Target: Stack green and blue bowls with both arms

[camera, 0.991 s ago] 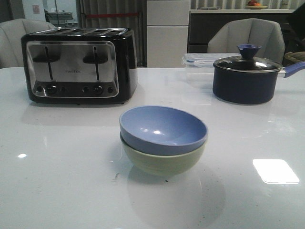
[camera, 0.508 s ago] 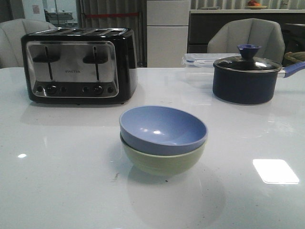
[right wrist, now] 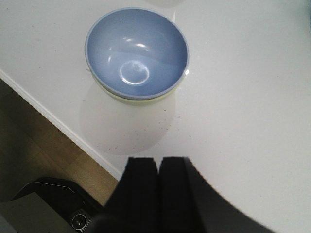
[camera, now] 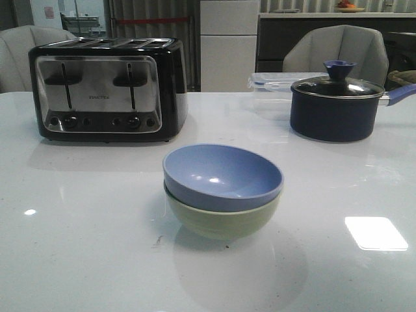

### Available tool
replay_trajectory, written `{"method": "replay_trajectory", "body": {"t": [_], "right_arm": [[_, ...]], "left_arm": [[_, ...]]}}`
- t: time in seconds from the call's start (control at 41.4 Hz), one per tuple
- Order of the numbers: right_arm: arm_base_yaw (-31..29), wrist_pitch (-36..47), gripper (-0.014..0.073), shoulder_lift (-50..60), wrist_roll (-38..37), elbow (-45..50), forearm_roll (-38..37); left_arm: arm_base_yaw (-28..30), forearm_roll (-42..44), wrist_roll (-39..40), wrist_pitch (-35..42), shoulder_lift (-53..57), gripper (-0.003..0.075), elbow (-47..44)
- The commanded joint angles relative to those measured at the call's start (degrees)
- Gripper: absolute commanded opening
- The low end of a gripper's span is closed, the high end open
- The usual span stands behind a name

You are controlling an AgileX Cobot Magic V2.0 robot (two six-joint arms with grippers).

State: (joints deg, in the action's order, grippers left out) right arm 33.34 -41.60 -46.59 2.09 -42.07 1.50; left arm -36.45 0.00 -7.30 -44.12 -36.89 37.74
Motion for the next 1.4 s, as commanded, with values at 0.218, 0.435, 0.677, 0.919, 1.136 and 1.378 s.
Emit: {"method": "replay_trajectory", "body": {"t": [0.218, 0.435, 0.677, 0.919, 1.136, 1.378], "right_arm": [[0.0, 3.4, 0.0055, 0.4, 0.5, -1.5, -0.4], [0.0, 3.3, 0.0055, 0.4, 0.5, -1.5, -0.4], [0.0, 3.3, 0.0055, 0.4, 0.5, -1.5, -0.4], [0.0, 3.3, 0.0055, 0.4, 0.5, -1.5, -0.4], [0.0, 3.4, 0.0055, 0.4, 0.5, -1.5, -0.4], [0.0, 3.4, 0.0055, 0.4, 0.5, -1.5, -0.4]], "left_arm": [[1.0, 0.5, -0.1, 7.6, 3.3, 0.0098, -0.7], [13.7, 1.7, -0.1, 26.5, 16.3, 0.0097, -15.3], [26.5, -4.7, 0.0, 42.4, 31.8, 0.0097, -32.3], [29.0, -5.7, 0.0, 45.6, 38.5, 0.0098, -38.3], [31.4, -5.7, 0.0, 47.2, 38.3, 0.0097, -38.2], [31.8, -6.2, 0.0, 47.1, 38.3, 0.0097, -38.2]]}}
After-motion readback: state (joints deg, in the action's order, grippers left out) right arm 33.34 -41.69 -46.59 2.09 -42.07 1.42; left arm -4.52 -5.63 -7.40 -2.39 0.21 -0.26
